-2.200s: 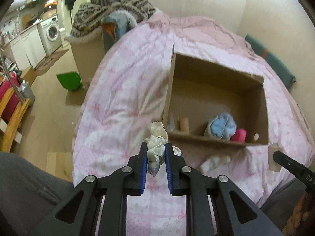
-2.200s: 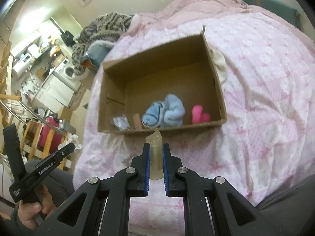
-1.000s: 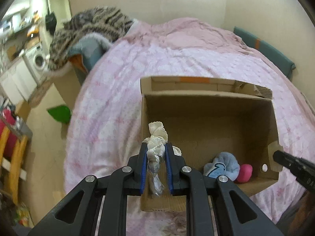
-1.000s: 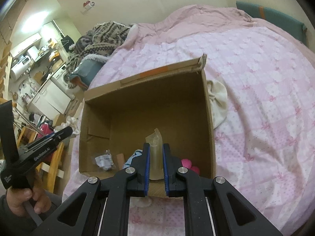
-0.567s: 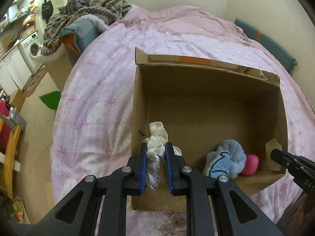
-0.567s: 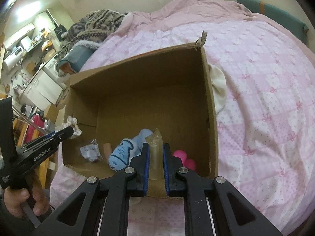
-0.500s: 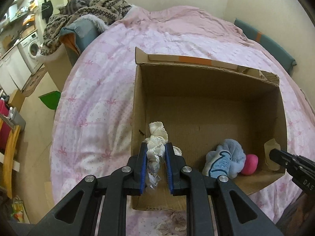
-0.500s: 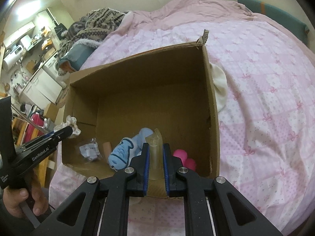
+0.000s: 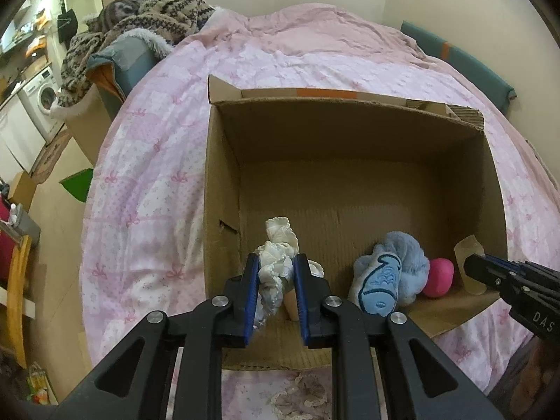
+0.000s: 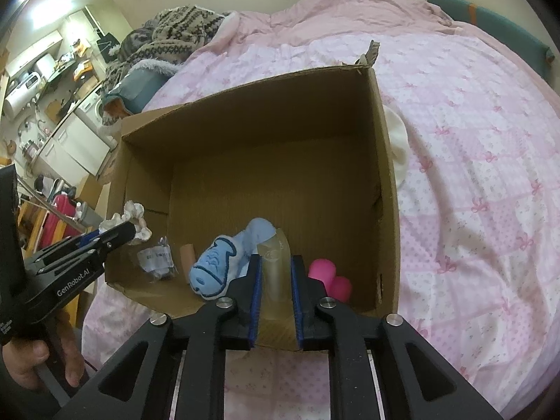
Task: Organize soft objects
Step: 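Lift the cone with the right tool while the left tool carries the cloth over the box, then open both tools to drop the cone and cloth into the box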
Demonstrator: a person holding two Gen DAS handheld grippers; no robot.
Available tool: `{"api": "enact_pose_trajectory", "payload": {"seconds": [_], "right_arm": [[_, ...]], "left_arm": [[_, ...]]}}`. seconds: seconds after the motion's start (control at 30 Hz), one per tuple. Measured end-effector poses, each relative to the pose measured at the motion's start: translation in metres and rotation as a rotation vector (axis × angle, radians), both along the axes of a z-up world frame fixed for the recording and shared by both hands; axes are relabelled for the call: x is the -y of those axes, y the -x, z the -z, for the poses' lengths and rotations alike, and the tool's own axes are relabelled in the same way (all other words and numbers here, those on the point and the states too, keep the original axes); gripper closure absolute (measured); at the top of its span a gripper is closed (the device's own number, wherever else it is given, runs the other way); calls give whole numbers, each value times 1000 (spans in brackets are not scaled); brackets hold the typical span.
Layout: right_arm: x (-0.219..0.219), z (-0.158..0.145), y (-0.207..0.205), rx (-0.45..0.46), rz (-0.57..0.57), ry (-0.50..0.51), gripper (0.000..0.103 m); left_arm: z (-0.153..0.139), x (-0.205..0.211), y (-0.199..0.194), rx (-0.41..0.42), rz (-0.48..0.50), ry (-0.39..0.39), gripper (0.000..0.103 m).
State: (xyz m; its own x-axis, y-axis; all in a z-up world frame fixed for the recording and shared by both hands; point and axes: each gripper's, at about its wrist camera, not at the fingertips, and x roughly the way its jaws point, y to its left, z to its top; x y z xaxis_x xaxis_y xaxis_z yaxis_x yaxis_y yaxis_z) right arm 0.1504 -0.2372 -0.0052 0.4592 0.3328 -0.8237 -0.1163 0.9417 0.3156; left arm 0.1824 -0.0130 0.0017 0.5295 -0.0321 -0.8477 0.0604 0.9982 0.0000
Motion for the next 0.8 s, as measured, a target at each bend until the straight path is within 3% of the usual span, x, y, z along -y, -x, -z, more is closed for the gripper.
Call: {"api": "enact_pose_trajectory", "payload": {"seconds": [0.3, 0.57, 0.8], "right_arm": [[-2, 4, 0, -19, -13, 3, 85], [-2, 8, -2, -42, -10, -21, 78], [-5, 9, -1, -45, -18, -27, 75]], "left_arm": [[3, 3, 1, -13, 9, -12, 81], [-1, 7, 4, 6, 21, -14, 77], [-6, 9, 7, 26, 26, -15, 62]]}}
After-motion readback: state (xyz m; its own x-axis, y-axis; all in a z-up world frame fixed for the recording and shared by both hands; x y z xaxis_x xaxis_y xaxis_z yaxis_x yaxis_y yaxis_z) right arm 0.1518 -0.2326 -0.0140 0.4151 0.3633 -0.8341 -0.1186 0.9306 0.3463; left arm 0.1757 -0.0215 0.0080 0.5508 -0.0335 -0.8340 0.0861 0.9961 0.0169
